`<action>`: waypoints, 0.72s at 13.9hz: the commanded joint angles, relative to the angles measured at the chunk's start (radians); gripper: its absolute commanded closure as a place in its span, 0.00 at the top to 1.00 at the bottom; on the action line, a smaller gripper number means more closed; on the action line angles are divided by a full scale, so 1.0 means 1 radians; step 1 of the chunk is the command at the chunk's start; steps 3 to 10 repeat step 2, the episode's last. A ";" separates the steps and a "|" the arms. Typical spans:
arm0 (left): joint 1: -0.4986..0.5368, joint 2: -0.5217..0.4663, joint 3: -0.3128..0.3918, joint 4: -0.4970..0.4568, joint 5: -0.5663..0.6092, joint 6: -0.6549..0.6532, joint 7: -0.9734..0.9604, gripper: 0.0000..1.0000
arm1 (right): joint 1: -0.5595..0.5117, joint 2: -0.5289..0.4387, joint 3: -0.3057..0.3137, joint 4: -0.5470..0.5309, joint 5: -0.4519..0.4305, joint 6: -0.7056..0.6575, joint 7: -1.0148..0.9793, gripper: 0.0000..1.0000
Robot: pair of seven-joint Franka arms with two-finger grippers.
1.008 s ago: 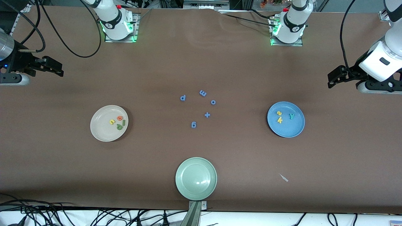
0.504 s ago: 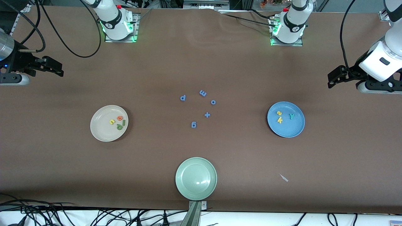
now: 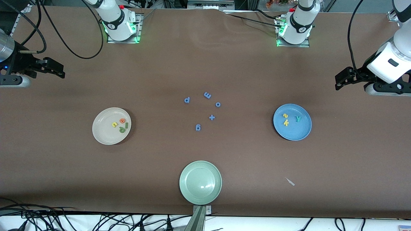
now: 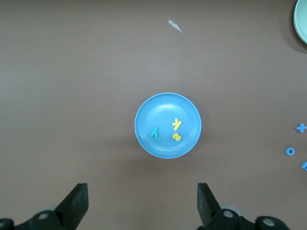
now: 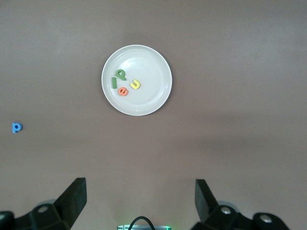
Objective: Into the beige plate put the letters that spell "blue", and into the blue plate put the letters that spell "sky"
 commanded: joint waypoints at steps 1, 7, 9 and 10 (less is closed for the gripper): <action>0.000 0.007 0.007 0.022 -0.013 -0.019 0.025 1.00 | 0.000 0.010 0.000 0.026 0.004 -0.009 -0.010 1.00; 0.000 0.007 0.007 0.022 -0.013 -0.019 0.025 1.00 | 0.000 0.008 0.000 0.026 0.003 -0.009 -0.010 1.00; 0.000 0.007 0.007 0.022 -0.013 -0.019 0.025 1.00 | 0.000 0.008 0.000 0.026 0.003 -0.009 -0.010 1.00; 0.000 0.007 0.007 0.022 -0.013 -0.019 0.025 1.00 | 0.000 0.008 0.000 0.026 0.003 -0.009 -0.010 1.00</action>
